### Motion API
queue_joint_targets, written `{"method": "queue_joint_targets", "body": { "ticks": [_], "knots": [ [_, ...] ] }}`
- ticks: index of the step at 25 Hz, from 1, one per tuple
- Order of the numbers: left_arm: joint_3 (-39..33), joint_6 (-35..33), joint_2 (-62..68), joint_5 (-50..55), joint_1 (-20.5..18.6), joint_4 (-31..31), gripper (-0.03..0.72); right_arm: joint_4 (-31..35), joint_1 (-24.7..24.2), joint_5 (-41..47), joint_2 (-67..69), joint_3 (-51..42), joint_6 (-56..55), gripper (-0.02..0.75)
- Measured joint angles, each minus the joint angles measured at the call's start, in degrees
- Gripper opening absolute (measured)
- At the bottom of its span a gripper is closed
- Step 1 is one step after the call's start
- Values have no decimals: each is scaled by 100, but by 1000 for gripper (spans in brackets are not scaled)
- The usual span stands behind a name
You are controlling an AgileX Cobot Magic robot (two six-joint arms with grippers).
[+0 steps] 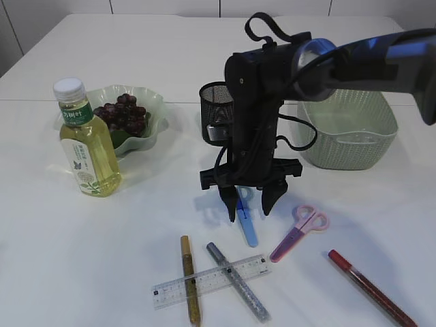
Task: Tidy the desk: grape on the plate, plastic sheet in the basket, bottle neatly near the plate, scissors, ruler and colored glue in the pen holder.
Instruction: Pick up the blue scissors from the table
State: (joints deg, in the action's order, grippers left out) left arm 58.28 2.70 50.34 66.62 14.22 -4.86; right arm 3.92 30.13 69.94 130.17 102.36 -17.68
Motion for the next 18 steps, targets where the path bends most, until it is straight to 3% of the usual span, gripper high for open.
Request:
{"method": "queue_joint_targets", "body": {
  "ticks": [18],
  "knots": [
    [0,0,-12,144,0,22,434,-81,55,-13,63,0,-82,491]
  ]
}}
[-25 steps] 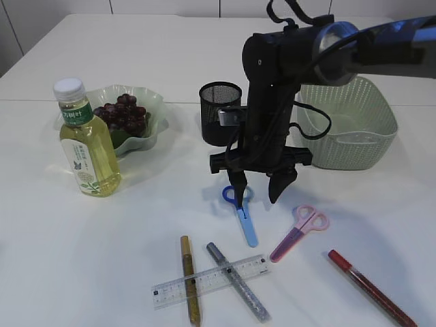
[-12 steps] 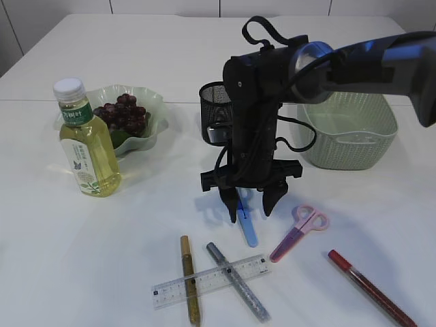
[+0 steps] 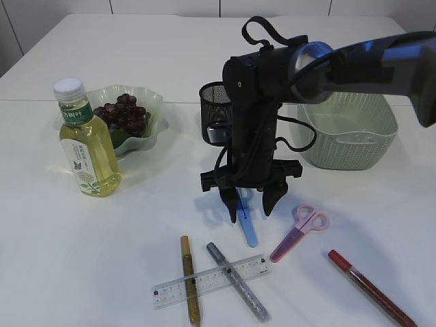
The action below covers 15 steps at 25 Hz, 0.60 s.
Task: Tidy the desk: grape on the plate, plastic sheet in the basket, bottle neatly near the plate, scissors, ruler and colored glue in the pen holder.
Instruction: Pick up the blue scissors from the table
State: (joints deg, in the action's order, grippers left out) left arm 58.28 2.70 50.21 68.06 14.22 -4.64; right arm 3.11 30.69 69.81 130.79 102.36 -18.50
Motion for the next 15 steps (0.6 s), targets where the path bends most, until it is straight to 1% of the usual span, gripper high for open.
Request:
{"method": "queue_joint_targets", "body": {
  "ticks": [9,15],
  "knots": [
    [0,0,0,30,0,0,434,-13,0,0,0,0,0,491],
    [0,0,0,43,0,0,434,-157,0,0,0,0,0,491]
  ]
}}
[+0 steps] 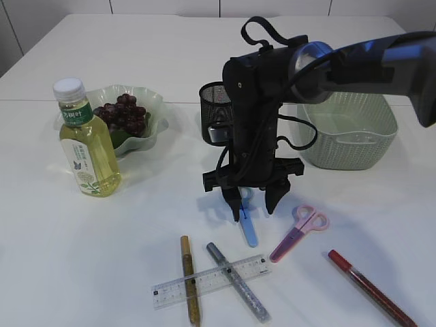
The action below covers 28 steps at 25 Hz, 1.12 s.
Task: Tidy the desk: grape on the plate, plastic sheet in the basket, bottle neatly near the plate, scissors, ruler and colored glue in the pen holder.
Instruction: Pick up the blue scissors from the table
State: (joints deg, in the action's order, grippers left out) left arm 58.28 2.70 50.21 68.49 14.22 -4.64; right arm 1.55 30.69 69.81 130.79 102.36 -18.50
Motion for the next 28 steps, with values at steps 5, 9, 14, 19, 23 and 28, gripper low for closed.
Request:
{"method": "queue_joint_targets", "body": {
  "ticks": [5,9,14,19,23,28],
  "knots": [
    [0,0,0,3,0,0,434,-13,0,0,0,0,0,491],
    [0,0,0,3,0,0,434,-13,0,0,0,0,-10,491],
    [0,0,0,3,0,0,434,-1,0,0,0,0,-10,491],
    [0,0,0,3,0,0,434,79,0,0,0,0,-10,491],
    [0,0,0,12,0,0,434,79,0,0,0,0,-23,491],
    [0,0,0,12,0,0,434,91,0,0,0,0,-62,491]
  ]
}}
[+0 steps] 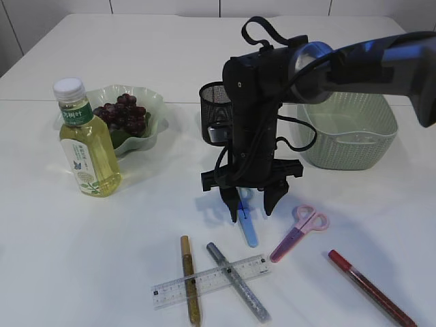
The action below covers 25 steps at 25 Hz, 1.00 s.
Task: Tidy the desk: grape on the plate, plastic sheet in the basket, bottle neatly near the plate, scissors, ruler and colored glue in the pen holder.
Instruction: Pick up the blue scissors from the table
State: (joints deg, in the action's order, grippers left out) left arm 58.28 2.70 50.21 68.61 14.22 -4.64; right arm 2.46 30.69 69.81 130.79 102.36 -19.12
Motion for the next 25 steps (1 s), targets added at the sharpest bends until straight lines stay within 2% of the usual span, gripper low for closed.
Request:
{"method": "queue_joint_targets", "body": {
  "ticks": [25],
  "knots": [
    [0,0,0,0,0,0,434,0,0,-404,0,0,-54,491]
  ]
}}
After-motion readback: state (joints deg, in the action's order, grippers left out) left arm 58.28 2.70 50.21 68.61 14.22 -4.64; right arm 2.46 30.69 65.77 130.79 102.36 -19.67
